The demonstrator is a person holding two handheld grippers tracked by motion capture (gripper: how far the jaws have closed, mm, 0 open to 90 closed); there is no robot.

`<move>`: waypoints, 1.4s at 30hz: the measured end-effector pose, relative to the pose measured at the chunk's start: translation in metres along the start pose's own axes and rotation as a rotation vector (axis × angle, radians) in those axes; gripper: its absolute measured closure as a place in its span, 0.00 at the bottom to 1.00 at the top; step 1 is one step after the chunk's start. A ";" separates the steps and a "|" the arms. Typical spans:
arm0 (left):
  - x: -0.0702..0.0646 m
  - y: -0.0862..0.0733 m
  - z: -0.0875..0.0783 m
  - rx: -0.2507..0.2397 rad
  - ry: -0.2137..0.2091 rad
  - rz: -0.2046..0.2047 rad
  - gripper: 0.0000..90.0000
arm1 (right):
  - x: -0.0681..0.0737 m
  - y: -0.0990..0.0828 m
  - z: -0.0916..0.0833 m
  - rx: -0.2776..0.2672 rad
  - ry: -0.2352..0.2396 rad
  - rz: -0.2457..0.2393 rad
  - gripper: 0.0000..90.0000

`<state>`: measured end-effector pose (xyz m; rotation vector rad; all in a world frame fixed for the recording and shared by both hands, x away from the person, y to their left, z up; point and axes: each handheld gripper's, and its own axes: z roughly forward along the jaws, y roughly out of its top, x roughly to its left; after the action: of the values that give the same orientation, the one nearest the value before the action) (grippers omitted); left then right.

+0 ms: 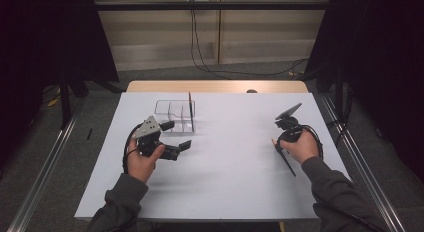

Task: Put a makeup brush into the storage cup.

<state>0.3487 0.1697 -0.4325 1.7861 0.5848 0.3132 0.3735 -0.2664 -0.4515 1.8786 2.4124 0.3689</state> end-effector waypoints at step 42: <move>-0.001 -0.005 0.005 0.007 -0.023 -0.043 0.02 | 0.003 -0.003 -0.038 -0.270 0.133 -0.038 0.94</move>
<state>0.3495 0.1658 -0.4385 1.7788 0.6079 0.2615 0.3627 -0.2700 -0.4151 1.7394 2.3319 0.7960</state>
